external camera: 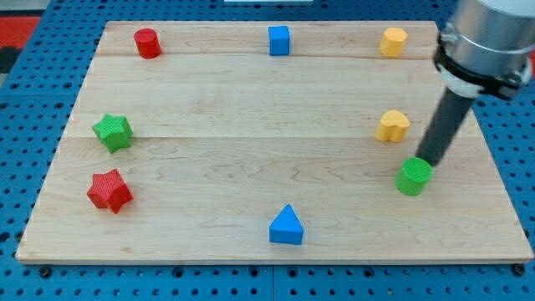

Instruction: Move the green circle close the yellow heart

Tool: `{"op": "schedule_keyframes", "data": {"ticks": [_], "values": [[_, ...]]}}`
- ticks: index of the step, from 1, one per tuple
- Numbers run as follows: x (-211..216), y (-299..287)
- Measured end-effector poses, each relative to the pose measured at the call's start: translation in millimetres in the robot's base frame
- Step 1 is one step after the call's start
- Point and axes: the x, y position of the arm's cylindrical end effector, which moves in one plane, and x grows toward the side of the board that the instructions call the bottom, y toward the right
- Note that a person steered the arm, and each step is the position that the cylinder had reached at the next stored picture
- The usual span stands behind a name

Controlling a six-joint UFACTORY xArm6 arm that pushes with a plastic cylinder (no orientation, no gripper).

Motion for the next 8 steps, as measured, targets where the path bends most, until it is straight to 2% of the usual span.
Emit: {"op": "schedule_keyframes", "data": {"ticks": [1, 2, 3, 8], "values": [[21.6, 9.2], [43.3, -14.8], [33.7, -67.7], [44.8, -63.9]]}}
